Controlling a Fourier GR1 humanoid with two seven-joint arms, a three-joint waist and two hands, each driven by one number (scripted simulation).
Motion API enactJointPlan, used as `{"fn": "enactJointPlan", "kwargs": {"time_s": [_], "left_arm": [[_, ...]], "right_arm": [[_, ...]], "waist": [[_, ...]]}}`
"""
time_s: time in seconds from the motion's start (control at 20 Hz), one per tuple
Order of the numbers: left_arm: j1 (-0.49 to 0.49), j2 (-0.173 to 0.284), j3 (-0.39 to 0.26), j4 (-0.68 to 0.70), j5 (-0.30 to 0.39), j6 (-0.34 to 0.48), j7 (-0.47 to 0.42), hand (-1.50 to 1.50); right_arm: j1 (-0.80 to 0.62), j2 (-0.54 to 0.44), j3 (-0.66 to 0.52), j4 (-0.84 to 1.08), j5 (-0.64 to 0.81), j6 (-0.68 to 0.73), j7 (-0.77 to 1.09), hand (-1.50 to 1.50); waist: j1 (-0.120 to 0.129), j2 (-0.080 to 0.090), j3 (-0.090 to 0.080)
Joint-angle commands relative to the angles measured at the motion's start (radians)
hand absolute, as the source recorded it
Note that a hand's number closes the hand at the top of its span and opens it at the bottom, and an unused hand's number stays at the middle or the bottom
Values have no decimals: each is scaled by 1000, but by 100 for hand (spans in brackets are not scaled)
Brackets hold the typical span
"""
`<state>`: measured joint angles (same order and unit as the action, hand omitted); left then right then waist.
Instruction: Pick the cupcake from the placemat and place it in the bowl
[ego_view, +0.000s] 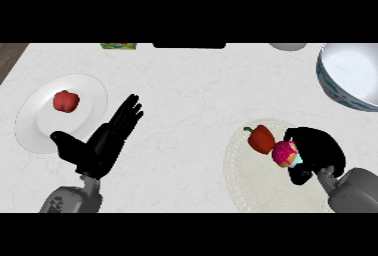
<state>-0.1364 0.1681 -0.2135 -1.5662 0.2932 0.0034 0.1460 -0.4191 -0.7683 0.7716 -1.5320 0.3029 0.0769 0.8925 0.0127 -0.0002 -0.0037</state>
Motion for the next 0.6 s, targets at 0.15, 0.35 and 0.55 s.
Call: {"fn": "enactJointPlan", "kwargs": {"time_s": [0.15,0.35,0.55], "left_arm": [[61,-16,-8,-54,-20,17,0,0],[24,5,34,-3,4,-25,-4,0],[3,21,62,3,14,-31,16,0]], "right_arm": [[-80,20,-91,53,167,-82,-63,150],[-97,12,-157,-143,163,-56,13,150],[-104,-38,-218,-341,203,-50,116,150]], "waist": [[-5,-2,4],[-20,-4,3],[-34,-9,2]]}}
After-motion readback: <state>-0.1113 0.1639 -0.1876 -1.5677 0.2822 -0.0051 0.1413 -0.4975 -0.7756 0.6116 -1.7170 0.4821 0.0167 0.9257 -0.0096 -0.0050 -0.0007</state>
